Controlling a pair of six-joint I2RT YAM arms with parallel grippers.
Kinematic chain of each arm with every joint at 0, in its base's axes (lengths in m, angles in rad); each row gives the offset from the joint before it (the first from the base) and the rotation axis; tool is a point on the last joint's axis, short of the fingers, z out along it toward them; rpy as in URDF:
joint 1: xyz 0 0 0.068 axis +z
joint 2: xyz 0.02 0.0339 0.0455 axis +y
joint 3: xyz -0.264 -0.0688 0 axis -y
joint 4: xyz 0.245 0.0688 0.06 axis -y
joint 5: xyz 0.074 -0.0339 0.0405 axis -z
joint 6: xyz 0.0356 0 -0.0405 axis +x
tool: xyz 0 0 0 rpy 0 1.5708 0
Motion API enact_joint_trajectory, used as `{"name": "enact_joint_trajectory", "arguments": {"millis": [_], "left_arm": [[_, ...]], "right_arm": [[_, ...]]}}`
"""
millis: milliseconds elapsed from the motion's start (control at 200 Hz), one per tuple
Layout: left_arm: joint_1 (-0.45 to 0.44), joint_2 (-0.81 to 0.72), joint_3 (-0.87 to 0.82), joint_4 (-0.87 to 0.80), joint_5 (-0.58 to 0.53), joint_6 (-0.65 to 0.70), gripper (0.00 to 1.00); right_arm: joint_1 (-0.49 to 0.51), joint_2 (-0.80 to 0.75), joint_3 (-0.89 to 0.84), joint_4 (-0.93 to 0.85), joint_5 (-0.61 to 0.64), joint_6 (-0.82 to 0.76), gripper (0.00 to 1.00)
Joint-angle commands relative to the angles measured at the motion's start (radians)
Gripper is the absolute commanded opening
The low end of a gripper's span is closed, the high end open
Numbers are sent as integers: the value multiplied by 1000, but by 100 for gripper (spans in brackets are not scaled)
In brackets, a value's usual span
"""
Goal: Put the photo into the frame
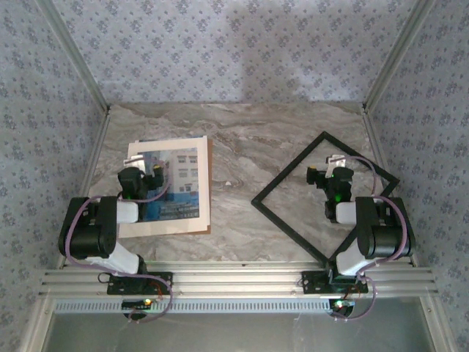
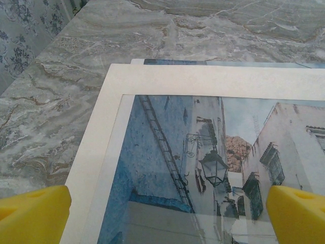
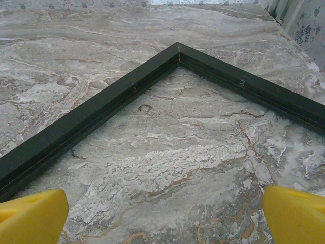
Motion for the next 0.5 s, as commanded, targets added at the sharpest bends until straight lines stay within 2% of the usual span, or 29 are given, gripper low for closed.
{"name": "enact_joint_trajectory", "arguments": {"millis": [0,40,165,245,385,495], "left_arm": [[3,-11,20,14,11,3,99],[-3,-25,26,-4,-19,-1,98],[-17,-148,109,-249,-130,-22,98],[-32,-222,145,-343,-181,-53,98],[-34,-292,248,-535,-110,-198,99],[-61,-269,304,-609,-54,-255,99]], "right_arm": [[7,-7,18,4,16,-10,100],[27,-39,32,-49,62,-19,100],[83,-133,117,-256,187,-43,100],[113,-156,215,-462,285,22,100],[151,-104,450,-866,311,299,94],[212,2,613,-1064,301,475,88]]}}
